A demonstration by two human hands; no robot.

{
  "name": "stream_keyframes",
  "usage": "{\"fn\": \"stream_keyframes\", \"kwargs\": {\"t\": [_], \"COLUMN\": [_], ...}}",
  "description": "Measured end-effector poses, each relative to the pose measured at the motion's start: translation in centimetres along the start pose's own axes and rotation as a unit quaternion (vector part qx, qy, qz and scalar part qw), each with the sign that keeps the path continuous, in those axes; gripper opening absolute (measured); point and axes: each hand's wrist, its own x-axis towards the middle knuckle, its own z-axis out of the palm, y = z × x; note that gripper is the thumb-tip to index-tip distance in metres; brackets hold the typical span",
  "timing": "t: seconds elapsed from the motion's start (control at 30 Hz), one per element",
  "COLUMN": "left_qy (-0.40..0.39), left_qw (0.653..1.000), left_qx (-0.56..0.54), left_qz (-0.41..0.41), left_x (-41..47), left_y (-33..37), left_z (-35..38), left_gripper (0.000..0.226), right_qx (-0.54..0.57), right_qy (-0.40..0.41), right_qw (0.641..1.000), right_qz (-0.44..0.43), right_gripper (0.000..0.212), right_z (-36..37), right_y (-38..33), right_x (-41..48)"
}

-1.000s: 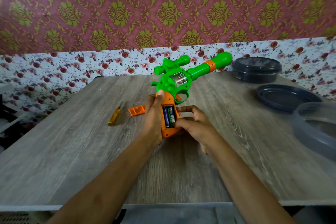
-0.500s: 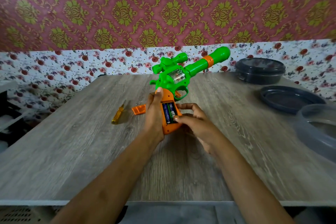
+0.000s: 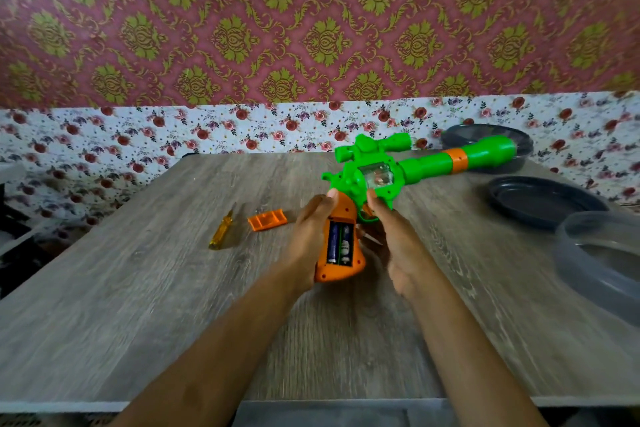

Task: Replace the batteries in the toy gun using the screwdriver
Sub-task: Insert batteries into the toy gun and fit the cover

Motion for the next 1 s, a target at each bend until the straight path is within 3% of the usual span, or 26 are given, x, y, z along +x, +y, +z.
{"fn": "stream_keyframes", "kwargs": {"t": [0.1,0.3,0.47,0.6,0.73,0.8,0.87,1.0], "left_qy": [0.0,0.062,0.133,0.158,0.212,0.205,0.186,0.132], "left_qw": [0.999,0.986,0.967,0.961,0.889,0.839,0.78,0.7], "left_qx": [0.034,0.1,0.118,0.158,0.367,0.487,0.59,0.701], "left_qz": [0.04,0.121,0.182,0.161,0.173,0.132,0.091,0.03], "left_x": [-0.3,-0.3,0.2,0.3,1.6,2.1,2.8,4.1], "left_y": [-0.1,-0.3,-1.4,-1.5,0.6,1.9,2.7,2.6], "left_z": [0.5,0.5,-0.2,-0.4,-3.7,-5.5,-6.5,-7.4], "left_gripper": [0.019,0.014,0.026,0.028,0.021,0.015,0.03,0.036], "right_qx": [0.088,0.11,0.088,0.081,0.069,0.066,0.062,0.059], "right_qy": [0.014,-0.004,-0.081,-0.051,-0.03,-0.032,-0.035,-0.037], "right_qw": [0.996,0.994,0.993,0.995,0.997,0.997,0.997,0.997], "right_qz": [-0.012,-0.026,-0.018,-0.005,-0.032,-0.03,-0.024,-0.023], "right_gripper": [0.013,0.051,0.045,0.036,0.022,0.021,0.02,0.018], "right_z": [-0.2,0.2,0.5,0.4,0.1,0.2,0.2,0.0], "right_y": [0.0,0.3,1.1,1.1,0.9,1.0,1.1,1.2], "right_x": [0.0,-0.2,-0.4,-0.3,-0.1,0.0,0.1,0.5]}}
